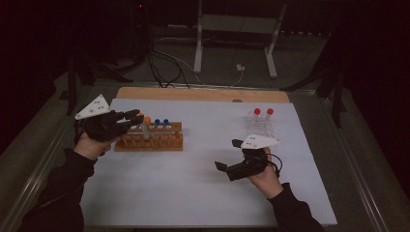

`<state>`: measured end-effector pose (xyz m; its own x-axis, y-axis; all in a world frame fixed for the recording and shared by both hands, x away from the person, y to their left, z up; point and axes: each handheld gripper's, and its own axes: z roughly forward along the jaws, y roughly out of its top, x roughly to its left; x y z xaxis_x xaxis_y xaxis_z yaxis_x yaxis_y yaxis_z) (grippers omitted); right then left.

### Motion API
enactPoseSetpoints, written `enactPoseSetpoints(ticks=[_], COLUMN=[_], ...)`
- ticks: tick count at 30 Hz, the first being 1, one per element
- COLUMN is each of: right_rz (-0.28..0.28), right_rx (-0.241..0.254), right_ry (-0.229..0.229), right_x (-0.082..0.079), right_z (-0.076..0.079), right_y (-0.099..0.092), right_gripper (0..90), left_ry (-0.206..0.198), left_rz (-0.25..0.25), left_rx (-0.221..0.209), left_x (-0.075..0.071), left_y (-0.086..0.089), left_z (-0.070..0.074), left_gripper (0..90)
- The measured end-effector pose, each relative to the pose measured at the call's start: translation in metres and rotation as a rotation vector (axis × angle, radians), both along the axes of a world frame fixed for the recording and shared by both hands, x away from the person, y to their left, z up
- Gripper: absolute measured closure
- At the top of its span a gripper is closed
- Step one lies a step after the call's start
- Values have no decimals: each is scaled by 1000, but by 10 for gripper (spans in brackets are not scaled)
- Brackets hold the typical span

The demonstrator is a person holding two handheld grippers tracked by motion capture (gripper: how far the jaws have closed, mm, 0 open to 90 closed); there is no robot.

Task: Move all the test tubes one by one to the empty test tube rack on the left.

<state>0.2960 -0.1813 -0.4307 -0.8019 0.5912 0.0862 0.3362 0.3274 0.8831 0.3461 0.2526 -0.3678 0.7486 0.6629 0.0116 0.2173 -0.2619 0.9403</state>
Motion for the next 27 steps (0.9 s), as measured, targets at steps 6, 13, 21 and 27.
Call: enactPoseSetpoints(ticks=[6,13,21,27], right_rz=[4,5,0,-1], right_rx=[5,9,8,10], right_ry=[4,3,6,8], right_x=[0,1,1,1], right_z=[0,-1,-1,-2], right_y=[-1,-2,-4,-5], right_gripper=[0,0,0,0], left_ry=[-7,13,55,86], left_rz=[76,139,159,167], left_rx=[5,-9,1,-4], left_x=[19,38,46,48], left_y=[10,10,9,11], left_z=[-6,-24,-49,-66], left_gripper=[711,711,711,711])
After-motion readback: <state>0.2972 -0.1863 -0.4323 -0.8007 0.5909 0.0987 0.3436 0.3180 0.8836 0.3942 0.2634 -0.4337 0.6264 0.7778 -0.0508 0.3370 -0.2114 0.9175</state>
